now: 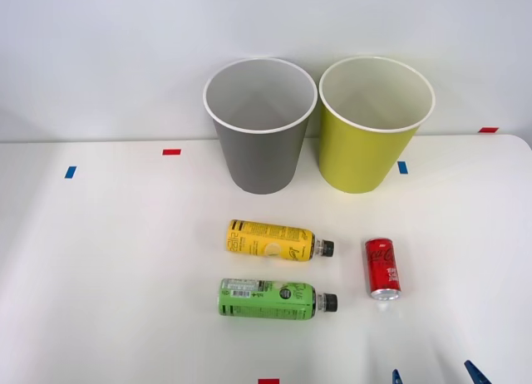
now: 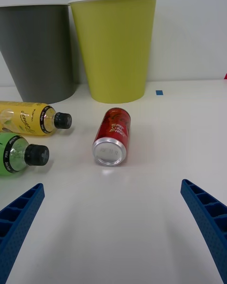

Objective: Put cans in the gray bin, plastic bottles in the light green bin

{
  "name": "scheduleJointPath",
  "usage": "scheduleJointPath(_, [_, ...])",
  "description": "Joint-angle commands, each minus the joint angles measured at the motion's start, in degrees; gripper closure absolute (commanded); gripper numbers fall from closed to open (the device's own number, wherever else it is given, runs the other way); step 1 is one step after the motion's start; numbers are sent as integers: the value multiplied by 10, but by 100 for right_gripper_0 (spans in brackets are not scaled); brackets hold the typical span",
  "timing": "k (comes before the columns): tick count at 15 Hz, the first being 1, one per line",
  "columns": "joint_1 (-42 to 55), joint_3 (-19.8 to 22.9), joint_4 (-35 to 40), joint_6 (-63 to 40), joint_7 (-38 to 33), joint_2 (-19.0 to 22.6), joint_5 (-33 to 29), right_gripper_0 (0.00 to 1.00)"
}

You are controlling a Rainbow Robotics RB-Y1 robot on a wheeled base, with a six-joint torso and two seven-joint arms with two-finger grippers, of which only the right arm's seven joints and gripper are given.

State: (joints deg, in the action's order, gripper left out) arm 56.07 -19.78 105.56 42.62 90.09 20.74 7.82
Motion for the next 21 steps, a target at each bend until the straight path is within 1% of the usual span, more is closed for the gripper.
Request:
scheduleJointPath(1, [0, 0, 0, 0, 0, 0, 0, 0])
scheduleJointPath(21, [0, 0, 0, 0, 0, 0, 0, 0])
